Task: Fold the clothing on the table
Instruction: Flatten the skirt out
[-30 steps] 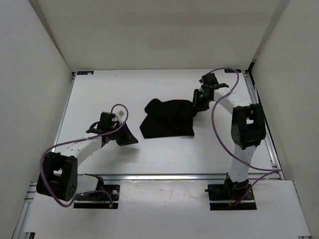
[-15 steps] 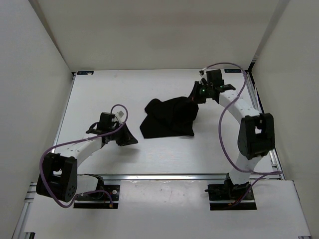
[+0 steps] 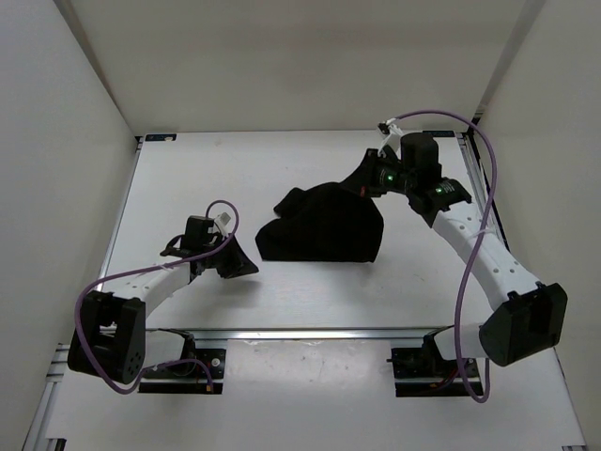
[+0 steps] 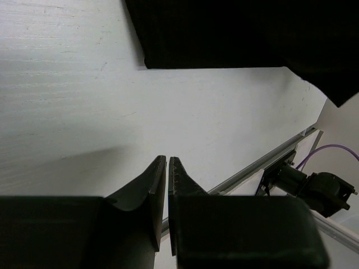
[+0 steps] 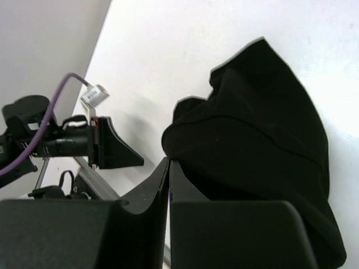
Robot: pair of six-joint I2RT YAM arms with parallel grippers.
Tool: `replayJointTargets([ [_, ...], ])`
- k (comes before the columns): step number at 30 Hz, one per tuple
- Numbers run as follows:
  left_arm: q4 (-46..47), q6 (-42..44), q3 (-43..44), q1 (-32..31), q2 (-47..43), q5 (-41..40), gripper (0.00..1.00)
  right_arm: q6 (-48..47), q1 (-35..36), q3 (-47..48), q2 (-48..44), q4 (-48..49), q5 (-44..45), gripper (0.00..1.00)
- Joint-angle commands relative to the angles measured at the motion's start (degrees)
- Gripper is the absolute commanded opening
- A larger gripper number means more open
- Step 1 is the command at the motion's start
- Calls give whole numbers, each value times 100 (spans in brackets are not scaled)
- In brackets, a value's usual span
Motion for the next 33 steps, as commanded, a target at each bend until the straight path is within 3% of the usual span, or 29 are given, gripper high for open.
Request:
replayJointTargets([
  [1,141,1,-40,5,-198,155,19,33,-190,76,-52,-60,-29,0],
  [8,62,45,-31,-47,-216,129,18,-134,-998,523,-9,-447,771,0],
  [13,44,80,13,-74,-198,120,19,-327,-887,797,-245,246,737,0],
  [19,53,124,-5,-57,-189,129,18,-863,308,745,-307,56,376,0],
  [22,26,167,-40,-30,-146,164,19,-1372,1439,605,-219,-716,471,0],
  [26,-26,247,-75,75,-119,146,19,-1996,2364,192,-123,-2200,271,1],
  [27,-87,334,-92,93,-93,129,19,-2006,2558,95,-105,-2353,174,12],
  [28,-114,309,-145,119,-84,137,19,-1997,2673,86,-114,-2703,95,34],
  [29,-131,334,-119,128,-93,103,19,-1954,2665,60,-140,-2993,103,42],
  [30,-166,361,-136,163,-101,94,18,-1919,2639,33,-210,-3092,147,62],
  [31,-175,379,-163,215,-75,94,18,-1901,2630,68,-350,-3241,330,72],
  [33,-193,379,-189,242,-40,85,19,-1770,2412,7,-596,-3172,944,72],
])
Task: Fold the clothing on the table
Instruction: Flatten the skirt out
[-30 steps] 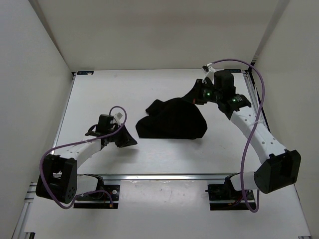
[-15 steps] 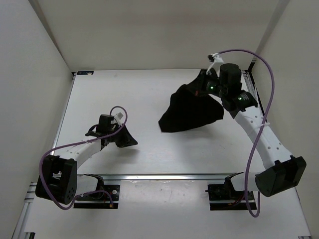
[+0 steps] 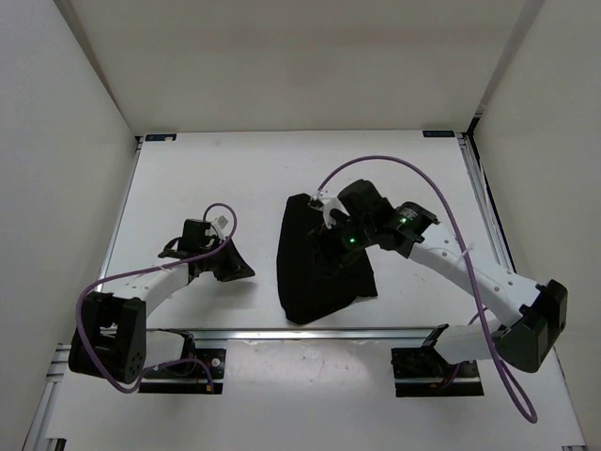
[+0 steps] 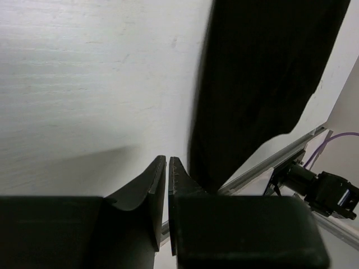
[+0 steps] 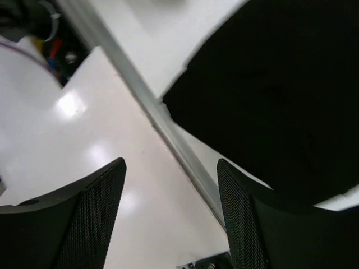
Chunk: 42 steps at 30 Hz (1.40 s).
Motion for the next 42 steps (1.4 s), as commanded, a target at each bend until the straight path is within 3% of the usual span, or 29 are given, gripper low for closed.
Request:
replayJointTargets([
  [1,-75,145,-78,72,4,46,18,73,-469,59,-664,-340,758,71],
  [2,-40,101,-60,106,39,80,18,213,-637,-158,-762,-103,960,72],
  [3,4,31,-60,116,39,80,18,406,-1126,-300,-859,177,849,66],
  [4,56,31,18,20,126,124,17,608,-1688,-519,-851,311,813,51],
  [7,416,-320,335,-339,355,230,10,1057,-2543,-1038,-658,1083,539,33],
  [10,417,-347,1055,-989,715,-76,0,1304,-2747,-1364,-316,1384,847,24],
  [12,251,-155,1625,-1395,1048,-541,0,1444,-2826,-1513,-51,1402,1172,18],
  [15,-101,82,1943,-1870,1330,-798,0,1472,-3038,-1715,370,1323,998,24],
  [18,-163,66,1681,-2125,1401,-799,15,1305,-3143,-1891,660,1165,831,37],
  [20,-277,136,1523,-2256,1323,-982,18,1243,-3091,-2058,740,1095,813,45],
  [27,-400,338,855,-2486,1339,-1220,20,1471,-3073,-2797,556,1304,602,47],
  [33,-558,549,573,-2627,1481,-1238,14,1577,-3257,-3271,178,1551,435,48],
  [42,-629,584,555,-2460,1445,-1281,13,1937,-3846,-4386,168,3034,-1163,45],
])
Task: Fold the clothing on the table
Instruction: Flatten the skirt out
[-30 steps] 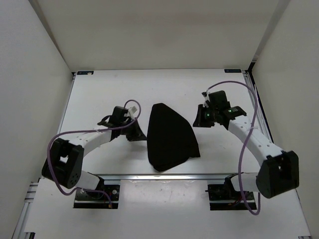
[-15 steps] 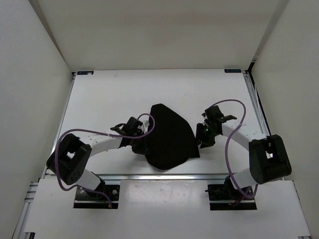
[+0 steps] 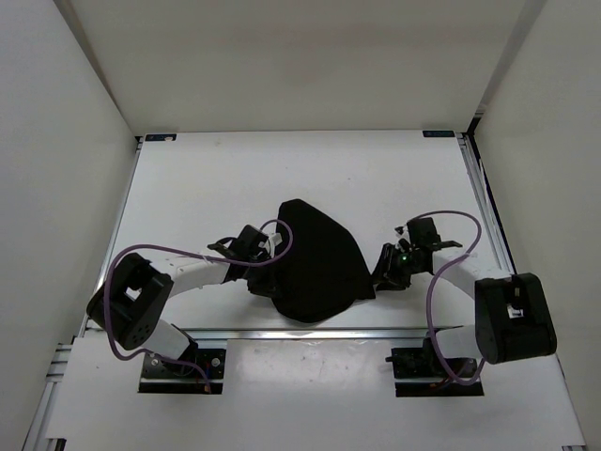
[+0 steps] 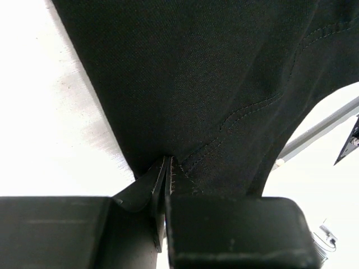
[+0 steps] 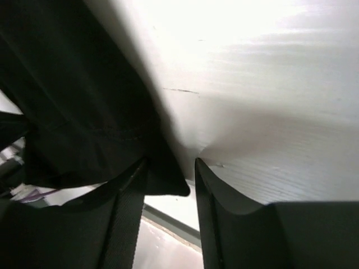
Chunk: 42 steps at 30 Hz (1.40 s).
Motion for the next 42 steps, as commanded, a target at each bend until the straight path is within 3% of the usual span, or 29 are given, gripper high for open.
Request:
replayJointTargets([
  [1,-384,219,-168,-25,79,-327,13,180,-137,-445,109,959,-889,43],
  [5,-401,193,-177,19,158,-283,11,391,-348,-885,355,2074,-1863,35],
  [8,-384,202,-194,106,132,-300,11,514,-532,-982,593,2752,-2662,10],
  [10,-375,202,-195,159,79,-318,10,628,-620,-982,585,2938,-3025,0],
  [13,-261,237,-221,448,-43,-300,14,226,-779,-571,78,2159,-2755,0],
  [16,-60,202,-160,896,-447,-387,16,-345,-806,272,-713,229,-1212,0],
  [19,-102,236,147,1345,-677,-494,20,-619,-779,1107,-1215,-898,89,0],
  [24,-191,448,263,1715,-651,-564,21,-839,-298,1997,-1297,-1701,1393,0],
  [31,143,246,-37,1566,-598,-379,20,-462,1082,2542,230,-982,1044,0],
  [34,56,290,-28,1653,-571,-353,20,-566,1610,3628,1109,-709,552,0],
  [39,-76,456,95,1891,-624,-379,21,-752,1788,4879,1236,54,104,0],
  [42,-138,457,69,1944,-633,-353,20,-612,1498,4759,658,721,-98,0],
])
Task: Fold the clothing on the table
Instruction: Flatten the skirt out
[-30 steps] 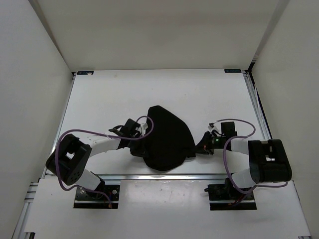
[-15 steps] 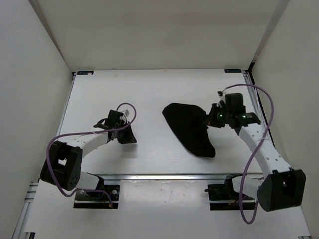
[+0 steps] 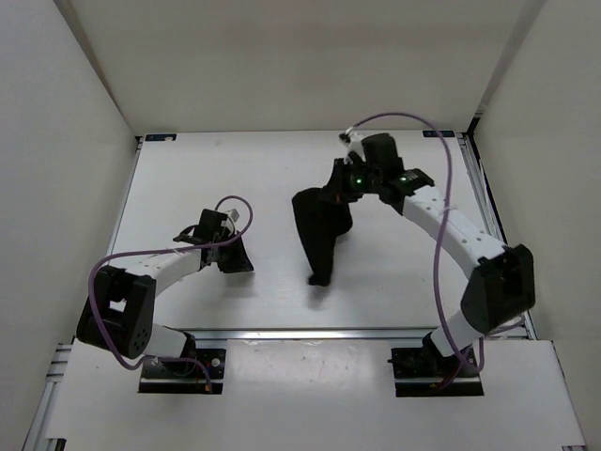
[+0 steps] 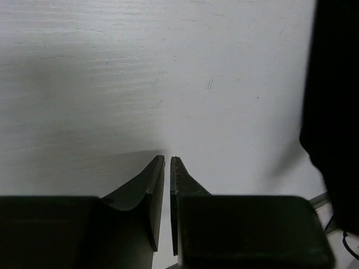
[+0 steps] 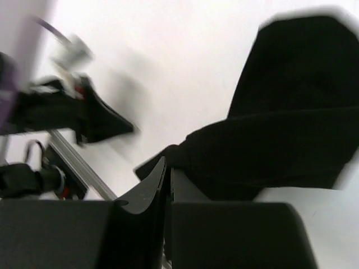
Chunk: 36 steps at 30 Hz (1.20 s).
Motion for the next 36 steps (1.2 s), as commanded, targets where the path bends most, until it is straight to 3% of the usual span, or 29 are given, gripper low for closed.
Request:
replayJointTargets([
  [1,-37,94,39,58,-150,73,21,82,-419,16,-1005,1208,-449,0],
  [5,-2,68,-14,-4,-150,38,21,197,-719,-995,-1893,1440,-659,0],
  [10,-11,102,-93,-4,-123,38,21,-171,-729,-2426,-2325,247,-1599,0],
  [14,-90,50,-260,14,-194,82,22,-558,-255,-3859,-2449,-808,-1356,0],
  [15,6,-55,-304,66,-237,152,25,-542,-158,-4158,-2484,-1029,-1076,0],
  [16,85,-99,-426,75,-246,326,47,-533,-44,-4300,-2545,-1135,-943,0],
  [17,251,-230,-549,101,-247,467,57,-359,53,-4424,-2563,-1258,-550,0],
  [19,795,-563,-804,207,-299,1037,64,-374,291,-4198,-2529,-1338,-344,0],
  [21,1174,-1011,-1042,216,-282,1241,55,-305,4,-3934,-2327,-1548,-90,0],
  [22,1272,-1144,-1130,207,-247,1329,23,-339,-225,-3872,-2169,-1697,42,0],
  [23,1377,-1389,-1192,190,-247,1217,0,-409,-331,-3802,-2150,-1812,139,0],
  [27,1694,-1716,-1332,119,-141,1443,0,-445,-736,-3704,-2185,-1901,368,0],
  [28,1729,-1752,-1333,58,-158,1514,4,-419,-850,-3678,-2177,-1884,368,0],
  [29,1877,-1865,-1298,23,-220,1523,20,-436,-929,-3652,-2176,-1892,412,0],
  [30,2018,-1979,-1324,-21,-220,1584,29,-410,-956,-3643,-2133,-1910,473,0],
  [32,2265,-2269,-1429,-83,-264,1847,40,-427,-1052,-3660,-2088,-1901,447,0],
  [36,3004,-3007,-1702,-206,-194,2059,49,-384,-1053,-3678,-2010,-1875,456,0],
])
